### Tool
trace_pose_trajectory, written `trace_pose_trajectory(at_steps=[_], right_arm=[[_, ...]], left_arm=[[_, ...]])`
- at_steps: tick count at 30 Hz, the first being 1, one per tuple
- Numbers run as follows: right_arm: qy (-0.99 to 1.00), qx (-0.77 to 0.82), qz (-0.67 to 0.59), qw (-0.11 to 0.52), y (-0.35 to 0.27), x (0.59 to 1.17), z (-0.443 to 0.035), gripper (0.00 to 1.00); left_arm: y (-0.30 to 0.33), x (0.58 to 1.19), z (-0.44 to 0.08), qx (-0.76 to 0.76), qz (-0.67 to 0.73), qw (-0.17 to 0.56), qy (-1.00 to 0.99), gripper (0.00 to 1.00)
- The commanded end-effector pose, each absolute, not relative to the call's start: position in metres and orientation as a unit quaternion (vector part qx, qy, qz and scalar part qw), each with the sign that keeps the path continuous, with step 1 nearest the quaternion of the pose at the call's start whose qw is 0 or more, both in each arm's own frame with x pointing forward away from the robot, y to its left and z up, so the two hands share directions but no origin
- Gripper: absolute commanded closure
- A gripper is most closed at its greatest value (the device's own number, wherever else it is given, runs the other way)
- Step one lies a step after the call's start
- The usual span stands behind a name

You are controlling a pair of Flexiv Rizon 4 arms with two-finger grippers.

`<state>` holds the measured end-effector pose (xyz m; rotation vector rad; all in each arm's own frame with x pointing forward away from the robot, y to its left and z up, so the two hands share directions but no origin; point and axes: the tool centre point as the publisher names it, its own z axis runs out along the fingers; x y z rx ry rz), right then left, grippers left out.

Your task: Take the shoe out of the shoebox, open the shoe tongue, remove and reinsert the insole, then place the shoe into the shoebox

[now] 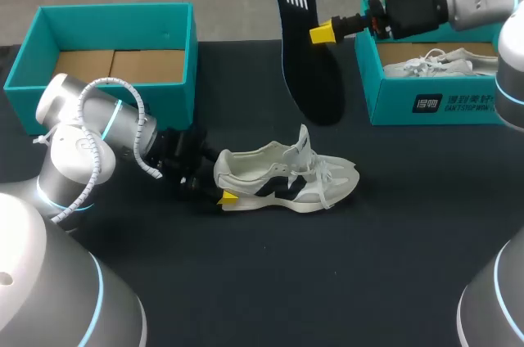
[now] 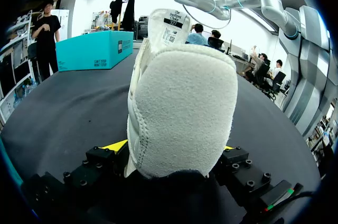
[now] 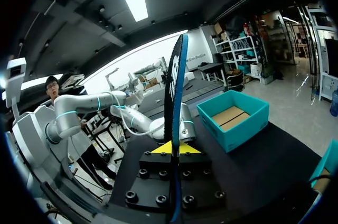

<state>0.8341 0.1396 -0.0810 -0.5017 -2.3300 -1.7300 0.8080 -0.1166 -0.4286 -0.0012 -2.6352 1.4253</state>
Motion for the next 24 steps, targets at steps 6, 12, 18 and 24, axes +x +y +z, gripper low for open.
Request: trace_pose_trajectory(at_steps=[6, 12, 18, 24], right_arm=[[-0.783, -0.189, -0.589, 0.071, 0.132, 0.819, -0.083, 1.0], [-0.783, -0.189, -0.589, 0.071, 0.132, 0.819, -0.083, 1.0], [-0.783, -0.189, -0.589, 0.071, 0.132, 0.819, -0.083, 1.0], [-0.782, -0.196, -0.585, 0.087, 0.109, 0.814, -0.085, 1.0]], left_arm=[[-0.118, 0.809, -0.433, -0.001, 0.474, 0.074, -0.877, 1.0], [-0.118, 0.809, -0.433, -0.001, 0.474, 0.074, -0.877, 1.0], [-0.118, 0.809, -0.433, -0.001, 0.474, 0.074, -0.877, 1.0], [-0.118, 0.809, -0.433, -0.001, 0.474, 0.074, -0.877, 1.0]])
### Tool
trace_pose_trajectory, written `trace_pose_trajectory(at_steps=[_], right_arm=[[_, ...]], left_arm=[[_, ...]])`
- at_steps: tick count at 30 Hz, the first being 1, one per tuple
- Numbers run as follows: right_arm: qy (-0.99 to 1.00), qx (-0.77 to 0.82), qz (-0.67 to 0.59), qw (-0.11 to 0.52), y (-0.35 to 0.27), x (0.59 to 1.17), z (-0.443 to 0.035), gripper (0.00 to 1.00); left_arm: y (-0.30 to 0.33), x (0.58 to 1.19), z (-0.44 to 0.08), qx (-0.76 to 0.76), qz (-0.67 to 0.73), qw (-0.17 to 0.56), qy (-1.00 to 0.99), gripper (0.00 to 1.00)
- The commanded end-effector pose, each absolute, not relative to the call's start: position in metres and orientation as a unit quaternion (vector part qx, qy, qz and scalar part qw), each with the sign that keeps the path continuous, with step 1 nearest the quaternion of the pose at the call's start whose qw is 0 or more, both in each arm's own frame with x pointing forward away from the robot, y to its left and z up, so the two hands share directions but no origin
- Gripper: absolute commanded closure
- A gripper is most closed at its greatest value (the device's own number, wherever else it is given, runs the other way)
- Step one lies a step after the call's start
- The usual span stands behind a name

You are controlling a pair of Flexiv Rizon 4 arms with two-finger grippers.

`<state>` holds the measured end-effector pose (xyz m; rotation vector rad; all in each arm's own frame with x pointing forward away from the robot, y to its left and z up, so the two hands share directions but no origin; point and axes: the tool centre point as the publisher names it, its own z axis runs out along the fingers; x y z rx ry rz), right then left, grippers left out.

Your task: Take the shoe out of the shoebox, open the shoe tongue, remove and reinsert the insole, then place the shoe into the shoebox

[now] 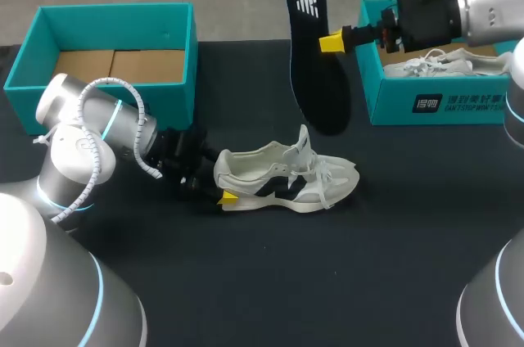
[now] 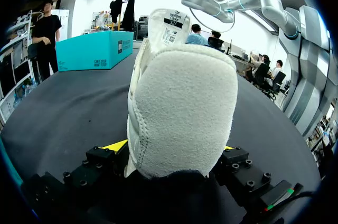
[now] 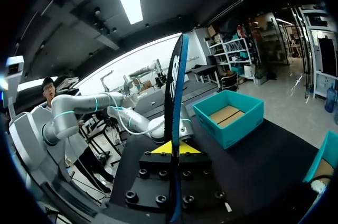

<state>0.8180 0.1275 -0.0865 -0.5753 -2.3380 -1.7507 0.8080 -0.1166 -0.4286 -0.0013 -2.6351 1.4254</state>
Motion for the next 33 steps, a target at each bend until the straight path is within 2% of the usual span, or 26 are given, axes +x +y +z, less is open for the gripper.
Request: trace_pose_trajectory(at_steps=[1, 20, 33], right_arm=[[-0.783, -0.199, -0.583, 0.085, 0.104, 0.813, -0.084, 1.0], [-0.768, -0.222, -0.593, 0.097, 0.042, 0.766, -0.05, 1.0], [-0.756, -0.253, -0.596, 0.097, 0.046, 0.736, -0.043, 1.0]], left_arm=[[-0.118, 0.809, -0.433, -0.001, 0.474, 0.074, -0.877, 1.0], [-0.118, 0.809, -0.433, -0.001, 0.474, 0.074, -0.877, 1.0], [-0.118, 0.809, -0.433, -0.001, 0.474, 0.074, -0.877, 1.0]])
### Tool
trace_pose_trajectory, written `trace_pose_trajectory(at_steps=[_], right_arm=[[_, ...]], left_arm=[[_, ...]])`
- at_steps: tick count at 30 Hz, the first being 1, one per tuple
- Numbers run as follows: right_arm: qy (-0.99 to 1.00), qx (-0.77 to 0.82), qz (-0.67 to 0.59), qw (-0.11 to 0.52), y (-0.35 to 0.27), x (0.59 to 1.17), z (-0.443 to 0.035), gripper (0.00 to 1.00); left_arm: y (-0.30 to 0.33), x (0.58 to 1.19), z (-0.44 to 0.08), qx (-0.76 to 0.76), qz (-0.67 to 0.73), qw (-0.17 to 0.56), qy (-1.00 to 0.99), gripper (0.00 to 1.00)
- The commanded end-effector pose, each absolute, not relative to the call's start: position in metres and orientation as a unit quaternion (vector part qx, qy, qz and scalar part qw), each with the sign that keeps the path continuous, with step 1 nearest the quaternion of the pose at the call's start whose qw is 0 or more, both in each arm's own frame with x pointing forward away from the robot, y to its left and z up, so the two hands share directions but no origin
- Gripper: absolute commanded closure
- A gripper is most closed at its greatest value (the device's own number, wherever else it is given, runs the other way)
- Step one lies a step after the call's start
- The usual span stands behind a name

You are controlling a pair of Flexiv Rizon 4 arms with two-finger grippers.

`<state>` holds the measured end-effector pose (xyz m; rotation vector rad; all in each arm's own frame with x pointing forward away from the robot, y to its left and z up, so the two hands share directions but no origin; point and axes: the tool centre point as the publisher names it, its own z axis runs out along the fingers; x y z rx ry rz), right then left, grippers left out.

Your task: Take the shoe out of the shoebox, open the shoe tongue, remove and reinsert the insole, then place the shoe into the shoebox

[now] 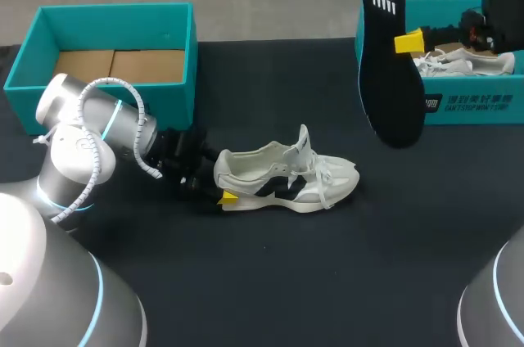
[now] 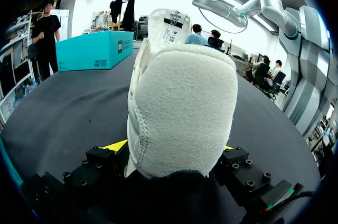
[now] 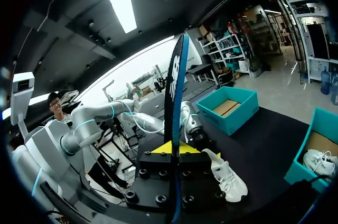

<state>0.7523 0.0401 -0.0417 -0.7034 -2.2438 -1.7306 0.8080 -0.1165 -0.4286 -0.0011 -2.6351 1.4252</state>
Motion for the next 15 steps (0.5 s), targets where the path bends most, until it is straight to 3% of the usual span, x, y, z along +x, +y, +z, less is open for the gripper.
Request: trace_pose_trajectory(at_steps=[1, 15], right_arm=[[-0.754, -0.256, -0.597, 0.094, 0.049, 0.733, -0.043, 1.0], [-0.749, -0.269, -0.597, 0.102, 0.063, 0.708, -0.043, 1.0]], left_arm=[[-0.118, 0.809, -0.433, -0.001, 0.474, 0.074, -0.877, 1.0], [-0.118, 0.809, -0.433, -0.001, 0.474, 0.074, -0.877, 1.0]])
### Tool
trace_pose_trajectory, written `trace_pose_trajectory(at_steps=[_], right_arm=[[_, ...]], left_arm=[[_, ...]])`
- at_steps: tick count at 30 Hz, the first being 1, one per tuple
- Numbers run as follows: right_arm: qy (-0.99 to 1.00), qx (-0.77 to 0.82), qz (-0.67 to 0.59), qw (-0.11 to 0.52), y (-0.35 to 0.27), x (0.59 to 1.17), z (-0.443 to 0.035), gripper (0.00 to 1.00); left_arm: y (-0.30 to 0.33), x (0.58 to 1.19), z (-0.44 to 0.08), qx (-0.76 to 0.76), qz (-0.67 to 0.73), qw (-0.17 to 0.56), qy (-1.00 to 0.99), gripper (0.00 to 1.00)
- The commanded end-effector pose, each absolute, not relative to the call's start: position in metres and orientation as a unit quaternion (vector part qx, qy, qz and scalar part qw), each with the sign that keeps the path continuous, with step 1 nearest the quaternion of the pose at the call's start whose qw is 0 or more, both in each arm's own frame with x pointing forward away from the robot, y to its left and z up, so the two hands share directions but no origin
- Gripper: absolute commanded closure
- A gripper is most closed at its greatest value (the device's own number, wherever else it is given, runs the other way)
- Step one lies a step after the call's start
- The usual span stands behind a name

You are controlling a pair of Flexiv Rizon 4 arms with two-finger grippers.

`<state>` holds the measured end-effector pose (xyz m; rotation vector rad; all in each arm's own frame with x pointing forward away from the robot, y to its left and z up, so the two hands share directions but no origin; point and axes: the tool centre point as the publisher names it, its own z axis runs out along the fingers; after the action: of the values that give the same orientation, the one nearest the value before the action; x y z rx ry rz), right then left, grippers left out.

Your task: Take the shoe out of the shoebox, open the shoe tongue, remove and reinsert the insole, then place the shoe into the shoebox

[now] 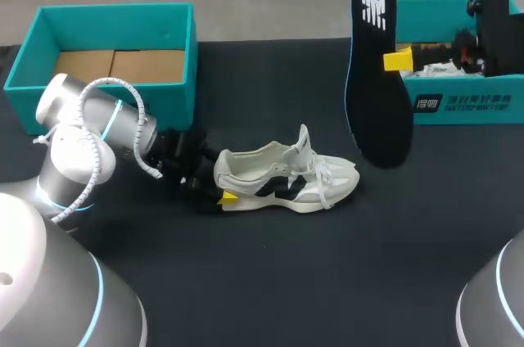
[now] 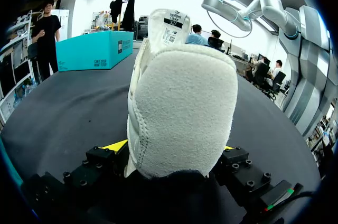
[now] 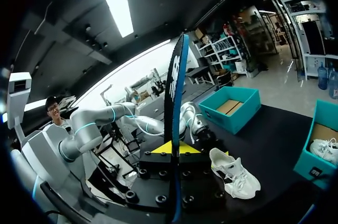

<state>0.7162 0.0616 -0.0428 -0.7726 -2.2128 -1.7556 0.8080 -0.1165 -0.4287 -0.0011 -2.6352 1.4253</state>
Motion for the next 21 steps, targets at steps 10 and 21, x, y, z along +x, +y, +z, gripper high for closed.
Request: trace_pose_trajectory(at_steps=[10, 21], right_arm=[[-0.741, -0.262, -0.607, 0.114, 0.073, 0.695, -0.038, 1.0], [-0.735, -0.261, -0.614, 0.119, 0.077, 0.688, -0.037, 1.0]], left_arm=[[-0.118, 0.809, -0.433, -0.001, 0.474, 0.074, -0.877, 1.0], [-0.118, 0.809, -0.433, -0.001, 0.474, 0.074, -0.877, 1.0]])
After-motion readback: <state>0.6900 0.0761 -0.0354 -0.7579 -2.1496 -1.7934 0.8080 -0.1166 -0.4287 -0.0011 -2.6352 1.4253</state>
